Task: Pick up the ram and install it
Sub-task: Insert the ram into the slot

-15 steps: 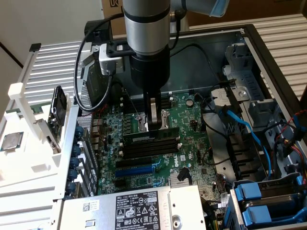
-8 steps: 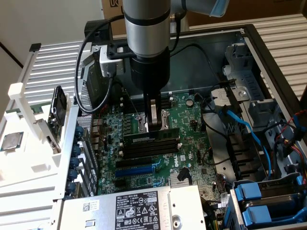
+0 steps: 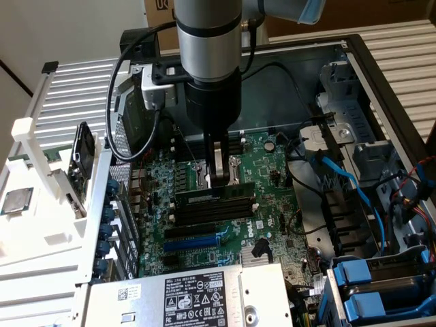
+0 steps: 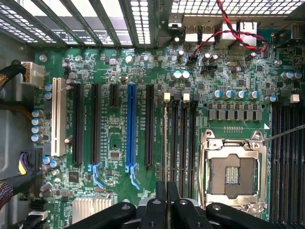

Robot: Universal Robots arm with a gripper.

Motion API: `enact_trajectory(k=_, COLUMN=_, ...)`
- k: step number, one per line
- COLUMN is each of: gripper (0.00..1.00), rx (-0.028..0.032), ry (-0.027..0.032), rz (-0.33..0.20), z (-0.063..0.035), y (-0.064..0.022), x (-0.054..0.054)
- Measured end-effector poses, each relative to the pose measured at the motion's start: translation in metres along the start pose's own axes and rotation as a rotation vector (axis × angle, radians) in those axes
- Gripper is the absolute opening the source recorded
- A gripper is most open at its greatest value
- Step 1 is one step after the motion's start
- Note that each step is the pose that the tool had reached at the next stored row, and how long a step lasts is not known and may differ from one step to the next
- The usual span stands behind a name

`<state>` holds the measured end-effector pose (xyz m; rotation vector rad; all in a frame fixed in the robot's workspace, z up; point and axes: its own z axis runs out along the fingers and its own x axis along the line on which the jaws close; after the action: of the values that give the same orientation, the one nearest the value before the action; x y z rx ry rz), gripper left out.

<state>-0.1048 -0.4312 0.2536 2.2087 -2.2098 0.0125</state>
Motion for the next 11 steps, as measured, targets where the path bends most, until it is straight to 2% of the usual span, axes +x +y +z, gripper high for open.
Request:
enact_trajectory(k=8, gripper=0.13, rx=-0.0102, ry=-0.0003, rz=0.003, z=0.0018, y=0.0005, x=0.0000)
enact_trajectory(k=11, gripper=0.13, rx=-0.0205, ry=-0.0001, rz=0.013, z=0.0029, y=0.0005, x=0.0000)
